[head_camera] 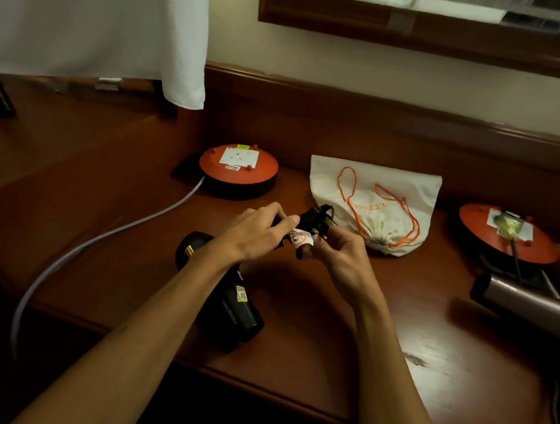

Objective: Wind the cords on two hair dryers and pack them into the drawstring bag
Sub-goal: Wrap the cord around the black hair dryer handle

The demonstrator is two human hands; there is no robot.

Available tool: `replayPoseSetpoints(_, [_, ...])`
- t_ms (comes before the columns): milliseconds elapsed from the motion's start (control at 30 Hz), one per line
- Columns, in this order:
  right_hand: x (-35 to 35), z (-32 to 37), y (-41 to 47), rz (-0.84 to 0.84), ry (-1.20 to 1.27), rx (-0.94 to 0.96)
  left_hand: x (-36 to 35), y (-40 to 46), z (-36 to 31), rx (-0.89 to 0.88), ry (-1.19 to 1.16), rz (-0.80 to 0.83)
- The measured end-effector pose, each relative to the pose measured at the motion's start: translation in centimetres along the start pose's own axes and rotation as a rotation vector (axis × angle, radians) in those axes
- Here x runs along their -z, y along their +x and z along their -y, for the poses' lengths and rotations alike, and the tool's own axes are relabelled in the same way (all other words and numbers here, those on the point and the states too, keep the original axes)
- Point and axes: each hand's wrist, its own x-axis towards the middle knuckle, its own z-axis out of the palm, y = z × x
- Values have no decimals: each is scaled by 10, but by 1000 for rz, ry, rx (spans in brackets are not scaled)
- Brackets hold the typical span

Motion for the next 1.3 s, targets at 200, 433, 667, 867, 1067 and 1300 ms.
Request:
replayPoseSetpoints(200, [15, 7, -8, 86, 264, -227, -1, 6, 4, 31, 151, 101])
replayPoseSetpoints(433, [3, -6, -5, 16, -364, -181, -5, 6, 2, -14, 479, 251])
replayPoseSetpoints(667, [5, -17, 3, 29, -661, -119, 8, -70, 12, 120, 590, -242])
replayPoseSetpoints(867, [-37, 3, 13, 320, -1051, 131, 6, -88, 31, 351, 399, -237])
replayPoseSetpoints(1067, [-63, 2, -13, 201, -1418, 65, 42, -45, 64, 158, 534, -68])
replayPoseSetpoints(1300, [-83, 27, -36, 319, -1430, -40, 32, -34, 63, 144, 617, -232])
